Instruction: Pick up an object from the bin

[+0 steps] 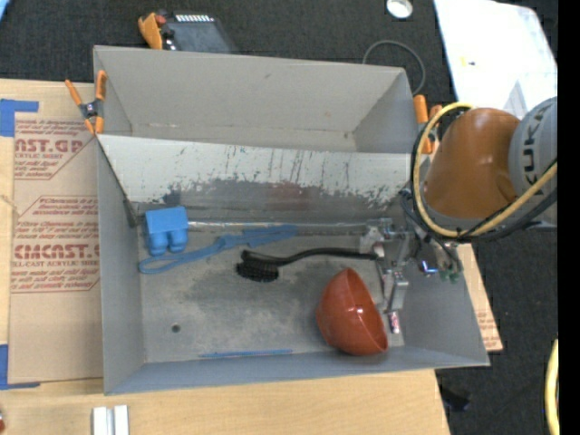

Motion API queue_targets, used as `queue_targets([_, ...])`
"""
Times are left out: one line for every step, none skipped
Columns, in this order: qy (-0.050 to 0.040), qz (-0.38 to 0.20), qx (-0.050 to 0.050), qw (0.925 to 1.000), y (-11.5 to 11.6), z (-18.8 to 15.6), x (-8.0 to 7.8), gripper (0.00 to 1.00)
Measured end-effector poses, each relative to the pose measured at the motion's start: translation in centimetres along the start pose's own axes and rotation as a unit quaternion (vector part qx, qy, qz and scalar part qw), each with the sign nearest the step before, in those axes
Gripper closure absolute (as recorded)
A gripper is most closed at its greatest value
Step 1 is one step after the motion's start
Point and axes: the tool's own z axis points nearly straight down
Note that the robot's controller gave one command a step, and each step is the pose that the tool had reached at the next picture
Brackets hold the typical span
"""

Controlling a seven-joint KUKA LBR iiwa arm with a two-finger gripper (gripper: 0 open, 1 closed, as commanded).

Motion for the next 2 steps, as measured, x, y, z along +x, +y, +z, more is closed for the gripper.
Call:
queue_targets([-0.0038,-0.001,0.001,1.0000,0.0,-0.4,-0.2,0.00])
queue_targets([-0.0056,0.004,0.000,1.0000,3.4,7.0,-2.1,0.00])
